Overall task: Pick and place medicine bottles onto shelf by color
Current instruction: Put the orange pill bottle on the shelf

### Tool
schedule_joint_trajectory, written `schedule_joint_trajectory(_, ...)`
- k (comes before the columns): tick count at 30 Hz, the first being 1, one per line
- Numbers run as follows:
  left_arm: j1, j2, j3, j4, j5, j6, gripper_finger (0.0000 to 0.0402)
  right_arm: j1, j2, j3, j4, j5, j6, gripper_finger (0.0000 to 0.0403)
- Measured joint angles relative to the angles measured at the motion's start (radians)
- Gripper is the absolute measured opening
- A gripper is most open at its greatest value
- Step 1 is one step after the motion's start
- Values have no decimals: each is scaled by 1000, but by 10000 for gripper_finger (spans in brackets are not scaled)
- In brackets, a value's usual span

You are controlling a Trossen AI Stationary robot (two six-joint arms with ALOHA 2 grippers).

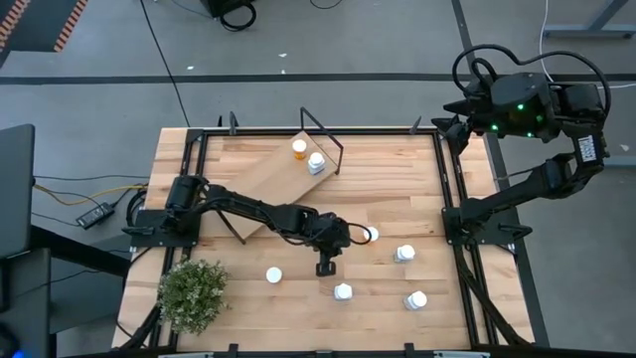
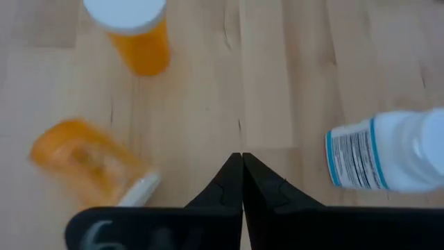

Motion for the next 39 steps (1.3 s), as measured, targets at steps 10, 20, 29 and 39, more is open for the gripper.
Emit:
schedule_joint_trajectory(10,77,-127,1,-255,-67,128,18,0,30,0,0,-18,10,245)
schedule_joint_trajectory(20,90,-134,1,-189,-11,421,195,0,81,-1,0,-83,-26,245)
schedule_joint_trajectory(29,94,-103,1,-136,-71,500,370,0,74,0,0,-98,-48,245)
schedule_joint_trajectory(39,184,22,0,-43,49,561,382,0,77,0,0,-136,-98,245)
